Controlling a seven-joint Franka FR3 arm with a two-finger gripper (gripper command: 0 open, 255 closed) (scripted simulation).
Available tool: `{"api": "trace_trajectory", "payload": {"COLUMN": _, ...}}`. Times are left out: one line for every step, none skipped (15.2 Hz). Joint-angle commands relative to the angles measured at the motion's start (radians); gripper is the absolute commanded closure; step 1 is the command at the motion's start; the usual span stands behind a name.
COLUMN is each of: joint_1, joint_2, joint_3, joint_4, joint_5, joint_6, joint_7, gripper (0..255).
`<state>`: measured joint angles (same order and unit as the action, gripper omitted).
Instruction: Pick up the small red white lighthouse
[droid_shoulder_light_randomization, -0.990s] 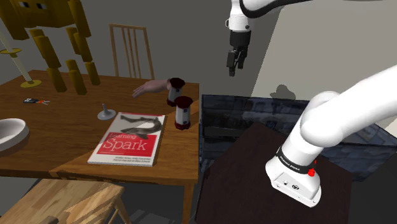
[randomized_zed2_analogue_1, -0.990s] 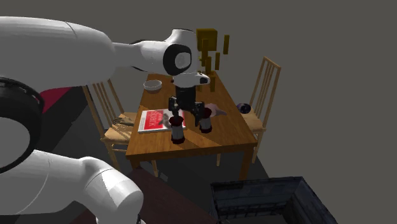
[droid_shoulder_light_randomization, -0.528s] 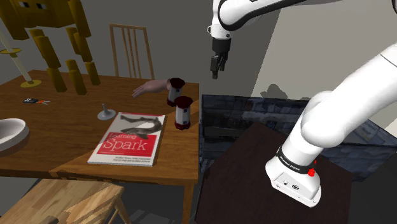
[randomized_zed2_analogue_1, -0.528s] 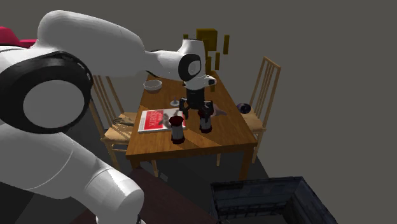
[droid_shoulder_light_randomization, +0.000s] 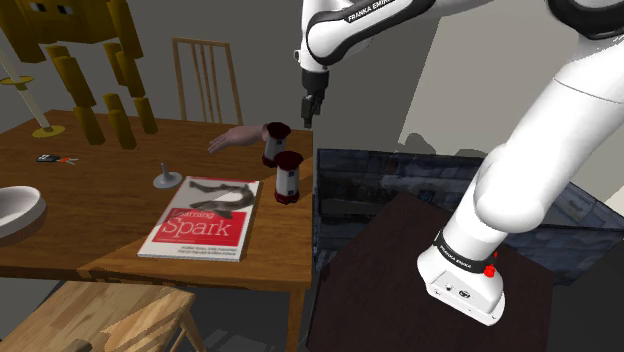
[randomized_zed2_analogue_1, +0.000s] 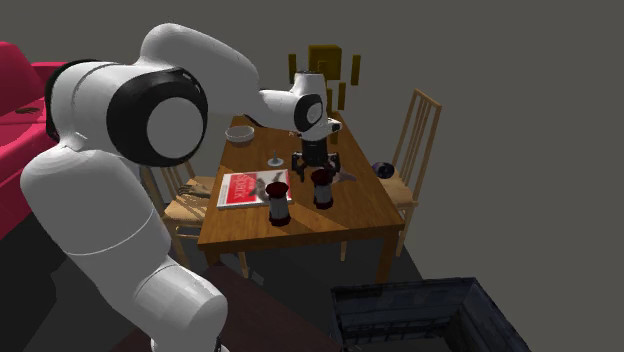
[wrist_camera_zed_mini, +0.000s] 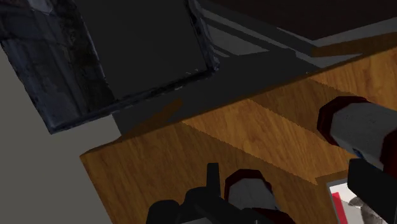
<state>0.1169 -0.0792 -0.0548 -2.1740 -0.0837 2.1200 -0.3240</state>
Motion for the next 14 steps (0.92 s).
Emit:
{"api": "trace_trajectory", "payload": {"joint_1": 0.005, "joint_2": 0.078, "joint_3": 0.002, "joint_4": 0.066, "joint_5": 0.005, "joint_6": 0.031, "joint_7": -0.032, "gripper": 0}}
{"api": "trace_trajectory", "payload": {"joint_1": 0.008, "joint_2": 0.111, "joint_3": 0.005, "joint_4": 0.093, "joint_5": 0.007, "joint_6": 0.046, "joint_7": -0.044, "gripper": 0}}
{"api": "trace_trajectory", "payload": {"joint_1": 0.011, "joint_2": 0.144, "joint_3": 0.009, "joint_4": 0.121, "joint_5": 0.008, "joint_6": 0.059, "joint_7": -0.056, "gripper": 0}}
{"api": "trace_trajectory", "payload": {"joint_1": 0.013, "joint_2": 0.176, "joint_3": 0.012, "joint_4": 0.149, "joint_5": 0.01, "joint_6": 0.072, "joint_7": -0.067, "gripper": 0}}
{"api": "trace_trajectory", "payload": {"joint_1": 0.016, "joint_2": 0.209, "joint_3": 0.016, "joint_4": 0.179, "joint_5": 0.011, "joint_6": 0.083, "joint_7": -0.078, "gripper": 0}}
{"api": "trace_trajectory", "payload": {"joint_1": 0.017, "joint_2": 0.219, "joint_3": 0.018, "joint_4": 0.189, "joint_5": 0.012, "joint_6": 0.086, "joint_7": -0.082, "gripper": 0}}
{"api": "trace_trajectory", "payload": {"joint_1": 0.017, "joint_2": 0.225, "joint_3": 0.018, "joint_4": 0.182, "joint_5": 0.011, "joint_6": 0.099, "joint_7": -0.081, "gripper": 0}}
{"api": "trace_trajectory", "payload": {"joint_1": 0.017, "joint_2": 0.231, "joint_3": 0.018, "joint_4": 0.175, "joint_5": 0.011, "joint_6": 0.111, "joint_7": -0.08, "gripper": 0}}
{"api": "trace_trajectory", "payload": {"joint_1": 0.017, "joint_2": 0.237, "joint_3": 0.018, "joint_4": 0.169, "joint_5": 0.01, "joint_6": 0.123, "joint_7": -0.08, "gripper": 0}}
{"api": "trace_trajectory", "payload": {"joint_1": 0.016, "joint_2": 0.243, "joint_3": 0.018, "joint_4": 0.163, "joint_5": 0.01, "joint_6": 0.136, "joint_7": -0.079, "gripper": 0}}
{"api": "trace_trajectory", "payload": {"joint_1": 0.016, "joint_2": 0.249, "joint_3": 0.018, "joint_4": 0.157, "joint_5": 0.009, "joint_6": 0.148, "joint_7": -0.078, "gripper": 0}}
{"api": "trace_trajectory", "payload": {"joint_1": 0.016, "joint_2": 0.255, "joint_3": 0.017, "joint_4": 0.151, "joint_5": 0.009, "joint_6": 0.16, "joint_7": -0.077, "gripper": 0}}
{"api": "trace_trajectory", "payload": {"joint_1": 0.016, "joint_2": 0.266, "joint_3": 0.017, "joint_4": 0.142, "joint_5": 0.008, "joint_6": 0.179, "joint_7": -0.076, "gripper": 0}}
{"api": "trace_trajectory", "payload": {"joint_1": 0.016, "joint_2": 0.266, "joint_3": 0.017, "joint_4": 0.142, "joint_5": 0.008, "joint_6": 0.179, "joint_7": -0.076, "gripper": 0}}
